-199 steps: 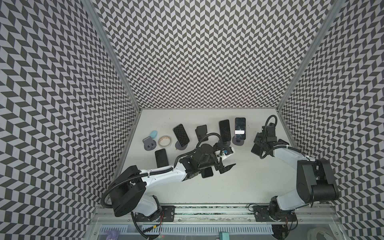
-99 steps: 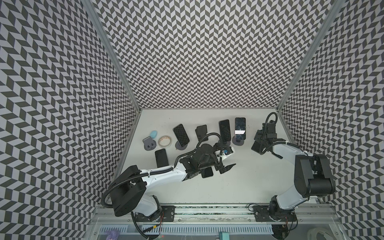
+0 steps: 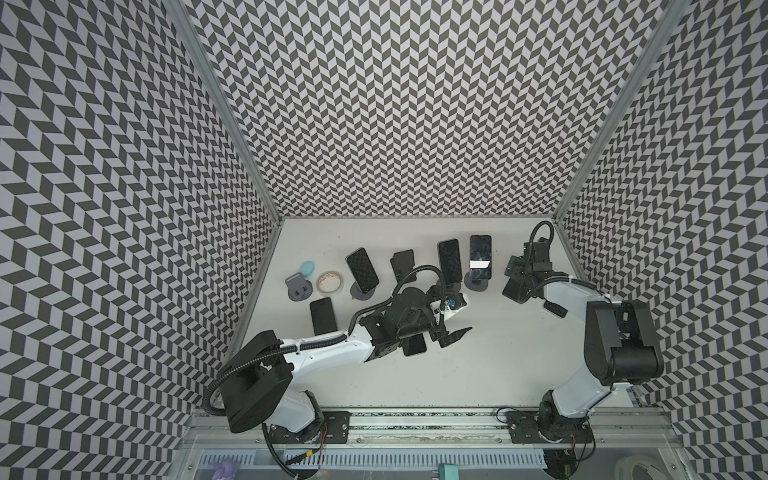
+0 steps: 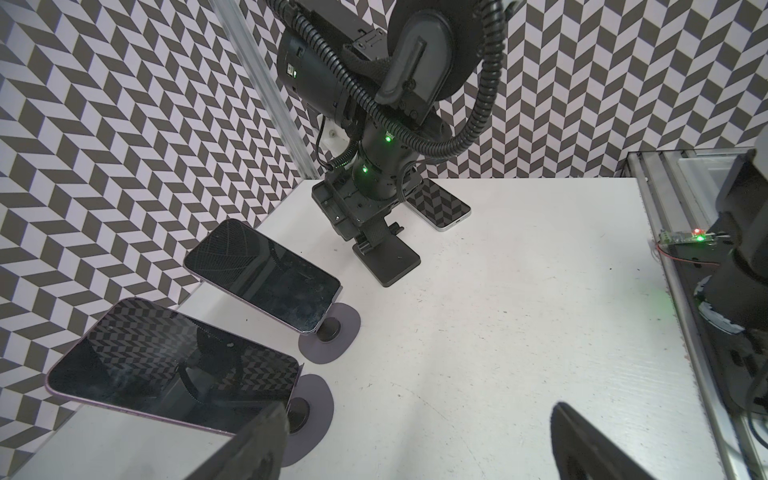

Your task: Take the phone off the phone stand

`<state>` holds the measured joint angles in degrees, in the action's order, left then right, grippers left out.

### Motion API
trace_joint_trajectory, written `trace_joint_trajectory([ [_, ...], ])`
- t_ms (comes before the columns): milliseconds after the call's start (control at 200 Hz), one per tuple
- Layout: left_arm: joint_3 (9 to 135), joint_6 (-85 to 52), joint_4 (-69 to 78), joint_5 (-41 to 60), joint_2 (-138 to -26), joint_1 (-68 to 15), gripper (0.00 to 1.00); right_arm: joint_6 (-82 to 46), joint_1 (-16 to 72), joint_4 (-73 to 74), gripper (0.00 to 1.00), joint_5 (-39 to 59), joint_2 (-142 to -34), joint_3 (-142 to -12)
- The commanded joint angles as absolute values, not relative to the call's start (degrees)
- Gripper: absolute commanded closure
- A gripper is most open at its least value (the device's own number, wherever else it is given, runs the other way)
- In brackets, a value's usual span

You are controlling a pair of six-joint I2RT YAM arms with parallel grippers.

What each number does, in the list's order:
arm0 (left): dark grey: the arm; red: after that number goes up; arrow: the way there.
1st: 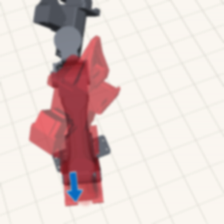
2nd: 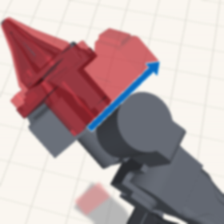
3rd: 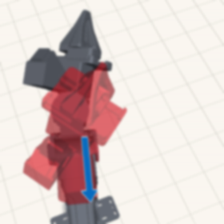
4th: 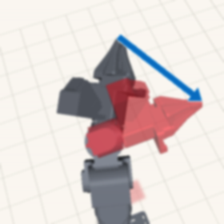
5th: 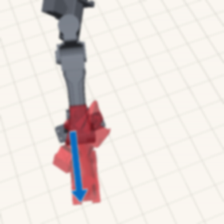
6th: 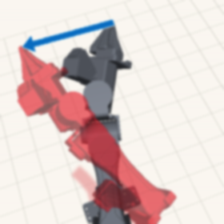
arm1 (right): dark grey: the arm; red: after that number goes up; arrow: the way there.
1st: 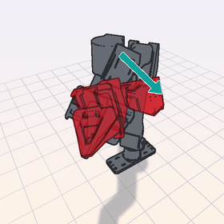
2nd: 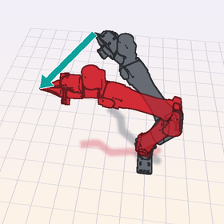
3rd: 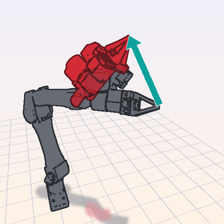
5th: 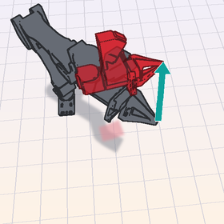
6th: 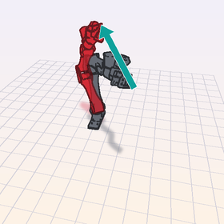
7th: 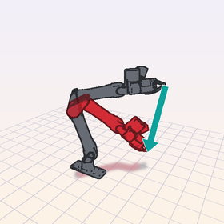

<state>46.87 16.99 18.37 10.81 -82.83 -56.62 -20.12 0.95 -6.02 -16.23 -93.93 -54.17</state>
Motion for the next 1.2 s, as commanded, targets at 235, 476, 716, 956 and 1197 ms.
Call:
trace_joint_trajectory([
  [235,48.6,16.2,19.1,11.4,-82.3,-56.8,0.01,-20.5,0.7,-11.1,0.01,-16.7,-80.4,-58.1],
  [476,47.5,12.1,22.2,10.3,-80.9,-55.7,0.00,-21.5,1.6,-9.8,0.01,-5.8,-67.2,-52.8],
  [716,48.8,6.1,22.3,10.1,-81.6,-51.9,0.00,-19.9,6.4,-4.0,0.09,4.4,-57.0,-46.6],
  [956,53.0,-0.7,20.5,12.8,-85.5,-45.2,0.01,-16.0,12.7,-4.1,0.07,4.0,-58.3,-46.4],
  [1197,54.6,-1.3,20.0,9.9,-87.5,-43.0,0.04,-11.6,15.0,-4.3,0.06,4.4,-63.3,-46.5],
])
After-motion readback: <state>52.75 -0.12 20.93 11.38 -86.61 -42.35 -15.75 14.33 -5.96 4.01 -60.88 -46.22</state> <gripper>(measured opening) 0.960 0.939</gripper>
